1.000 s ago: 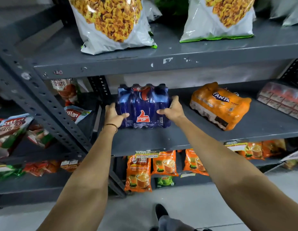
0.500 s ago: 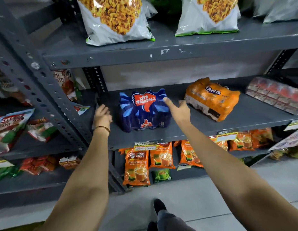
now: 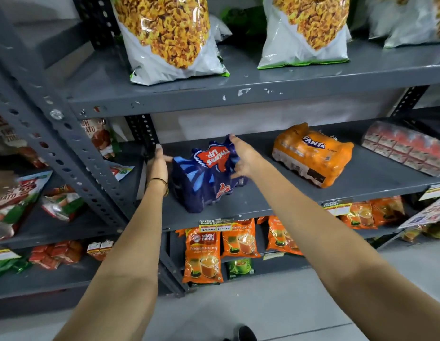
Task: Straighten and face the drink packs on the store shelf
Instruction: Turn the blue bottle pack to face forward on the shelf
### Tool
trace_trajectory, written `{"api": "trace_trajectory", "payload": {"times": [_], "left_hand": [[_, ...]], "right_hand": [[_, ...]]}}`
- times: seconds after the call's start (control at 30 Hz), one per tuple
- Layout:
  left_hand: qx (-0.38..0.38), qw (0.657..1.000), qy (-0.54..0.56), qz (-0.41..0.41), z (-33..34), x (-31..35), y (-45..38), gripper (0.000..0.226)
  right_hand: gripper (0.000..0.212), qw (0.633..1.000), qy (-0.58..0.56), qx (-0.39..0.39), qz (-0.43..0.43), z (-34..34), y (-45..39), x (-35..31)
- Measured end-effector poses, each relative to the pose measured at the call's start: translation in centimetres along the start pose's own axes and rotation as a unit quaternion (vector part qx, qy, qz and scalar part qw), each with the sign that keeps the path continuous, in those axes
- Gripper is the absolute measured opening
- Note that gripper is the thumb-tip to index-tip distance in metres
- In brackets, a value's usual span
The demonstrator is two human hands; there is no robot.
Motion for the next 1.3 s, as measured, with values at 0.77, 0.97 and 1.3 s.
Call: {"api": "trace_trajectory", "payload": {"times": [0.77,0.97,1.3], "left_hand": [[-0.124,0.951,-0.272,0.08,7.3,4.2,-4.5,0.059],[-0.097,0.926,-0.335,0.146,7.9,4.8,-5.1,0.036],[0.043,0.972,-0.171,0.155,2.2,1.1,-0.9,0.012]], "right_hand": [[0.068,0.916,0.34,-0.213,0.014,0.6,-0.1,2.1],[0.061,0.92,0.33,-0.21,0.004,0.2,-0.7,1.9],[0.01,0.954,0.285,-0.04,-0.085,-4.5,-2.5,-2.8]]}}
Point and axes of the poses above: each hand's wrist, its own y-axis away from the middle knuckle, its own z-axis out of the palm, x = y × z, the point moved 6 cm from there along -y, towards the middle knuckle, and after that the axes turned 4 degrees about -z, right-handed, at the moved point
